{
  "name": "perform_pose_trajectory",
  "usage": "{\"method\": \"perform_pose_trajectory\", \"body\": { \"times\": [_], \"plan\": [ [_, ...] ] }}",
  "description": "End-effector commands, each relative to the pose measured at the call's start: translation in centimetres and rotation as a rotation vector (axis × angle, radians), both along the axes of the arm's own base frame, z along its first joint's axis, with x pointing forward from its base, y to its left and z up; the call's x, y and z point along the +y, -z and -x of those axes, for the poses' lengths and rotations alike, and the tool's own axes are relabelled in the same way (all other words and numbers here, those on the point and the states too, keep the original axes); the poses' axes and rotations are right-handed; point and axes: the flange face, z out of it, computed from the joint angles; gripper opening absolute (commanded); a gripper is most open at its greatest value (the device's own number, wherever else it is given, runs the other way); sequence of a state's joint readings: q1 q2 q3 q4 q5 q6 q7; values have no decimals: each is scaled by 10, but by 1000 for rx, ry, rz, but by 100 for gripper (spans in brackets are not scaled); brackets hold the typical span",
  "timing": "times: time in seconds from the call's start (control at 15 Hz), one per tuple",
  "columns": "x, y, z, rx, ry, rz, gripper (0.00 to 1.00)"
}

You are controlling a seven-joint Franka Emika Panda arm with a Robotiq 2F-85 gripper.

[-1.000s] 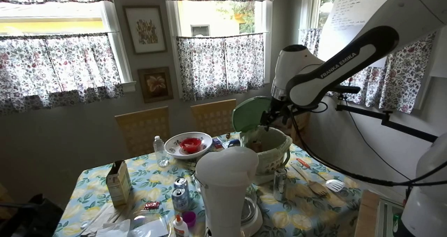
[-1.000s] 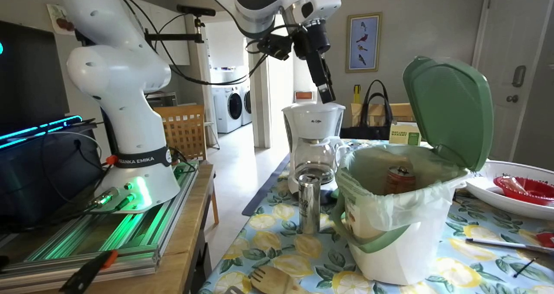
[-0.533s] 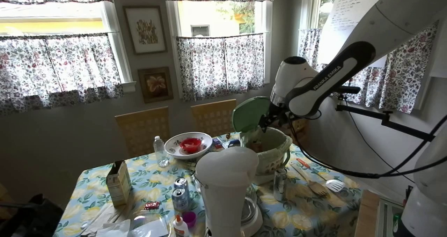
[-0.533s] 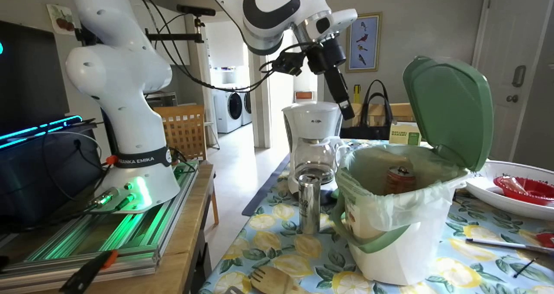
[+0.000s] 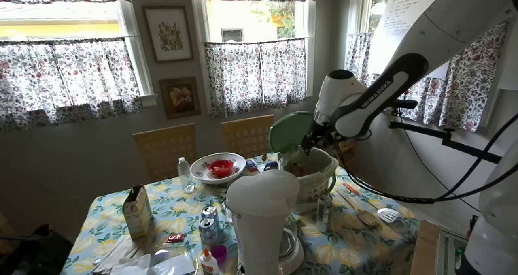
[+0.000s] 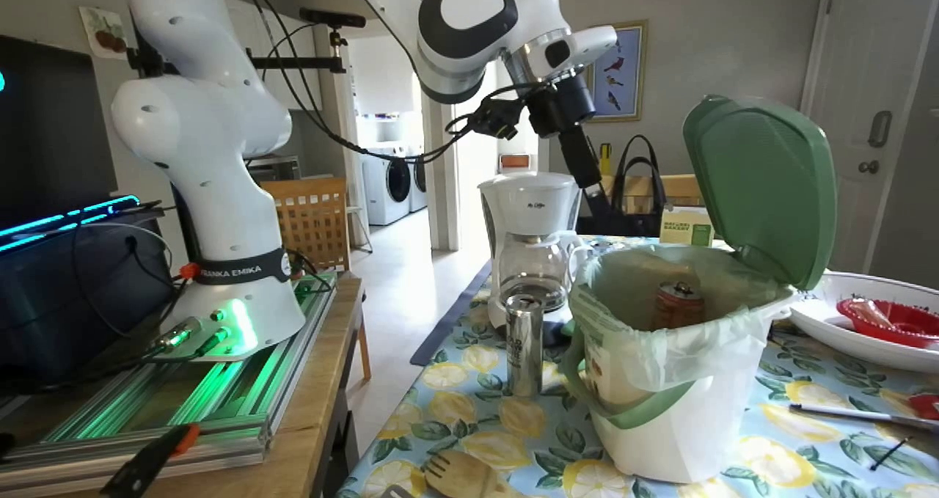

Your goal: Pick the can out of the trash can, place it in front of the trash can and close the trash can

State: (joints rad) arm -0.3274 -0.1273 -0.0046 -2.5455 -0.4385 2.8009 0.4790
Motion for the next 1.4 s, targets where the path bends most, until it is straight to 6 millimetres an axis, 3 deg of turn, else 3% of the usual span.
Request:
{"method": "perform_pose_trajectory", "body": {
  "times": [0.0, 0.47, 1.13, 1.33],
  "plan": [
    [-2, 0, -2, -3, -7, 5, 100],
    [-29, 25, -14, 19, -75, 61, 100],
    [-44, 74, -42, -82, -192, 58, 100],
    [-40, 87, -52, -84, -217, 47, 100]
  ]
}}
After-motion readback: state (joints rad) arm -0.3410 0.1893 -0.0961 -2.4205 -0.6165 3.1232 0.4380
